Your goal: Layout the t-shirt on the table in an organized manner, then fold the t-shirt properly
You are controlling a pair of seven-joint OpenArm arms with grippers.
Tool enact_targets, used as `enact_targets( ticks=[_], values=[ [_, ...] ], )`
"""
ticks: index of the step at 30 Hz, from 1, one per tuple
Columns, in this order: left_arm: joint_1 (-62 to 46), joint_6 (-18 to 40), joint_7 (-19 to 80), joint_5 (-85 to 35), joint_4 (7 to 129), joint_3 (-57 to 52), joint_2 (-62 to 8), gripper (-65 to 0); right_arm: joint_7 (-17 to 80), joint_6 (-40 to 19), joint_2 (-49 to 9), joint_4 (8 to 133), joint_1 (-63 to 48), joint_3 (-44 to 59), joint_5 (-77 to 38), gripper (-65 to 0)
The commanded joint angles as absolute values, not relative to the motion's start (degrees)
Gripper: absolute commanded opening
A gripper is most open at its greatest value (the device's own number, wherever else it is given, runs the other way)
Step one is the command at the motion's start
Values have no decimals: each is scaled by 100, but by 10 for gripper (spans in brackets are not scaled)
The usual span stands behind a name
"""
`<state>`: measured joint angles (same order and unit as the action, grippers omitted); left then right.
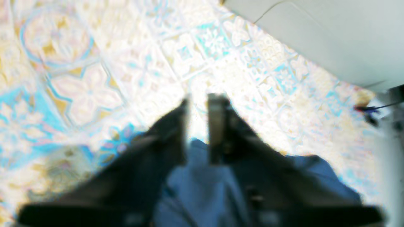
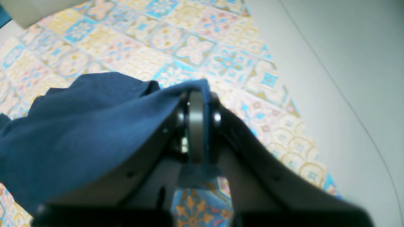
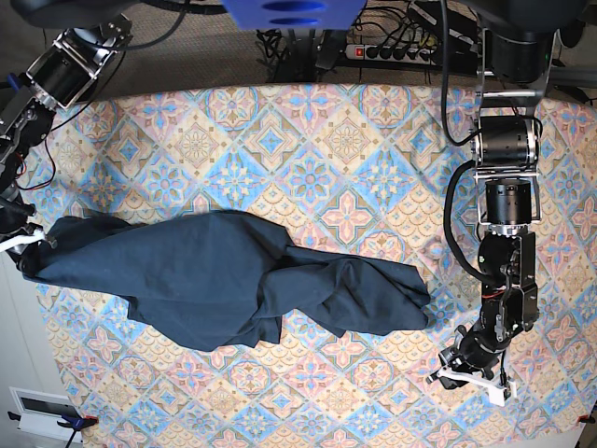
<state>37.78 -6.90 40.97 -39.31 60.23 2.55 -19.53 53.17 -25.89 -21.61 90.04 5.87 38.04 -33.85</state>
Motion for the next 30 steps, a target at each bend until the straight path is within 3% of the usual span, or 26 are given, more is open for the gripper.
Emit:
enact_targets(
  ticks=[1, 3, 6, 9, 20, 30],
  values=[
    [3916, -690, 4163, -3899, 6176, 233, -2044, -444, 5130, -2624, -2308, 9112, 699, 3829, -3495, -643],
    [3600, -655, 4593, -3908, 6598, 233, -2044, -400, 5130, -2624, -2308, 9112, 708, 3829, -3495, -643],
    [2914, -646, 5297, -3855, 7802, 426, -2088, -398, 5130, -2624, -2308, 9112, 708, 3829, -3495, -643],
    [2308, -629, 5402, -3855, 8286, 954, -2413, -398, 5130, -2624, -2308, 9112, 699, 3829, -3495, -643],
    [1349, -637, 4980, -2246, 8233, 1393, -2246, -398, 5138, -2624, -2299, 9121, 699, 3662, -3495, -643],
    [1587, -646, 4022, -1349, 6844, 1393, -1490, -398, 5138, -2624, -2299, 9174, 488, 3565, -3512, -643]
  ],
)
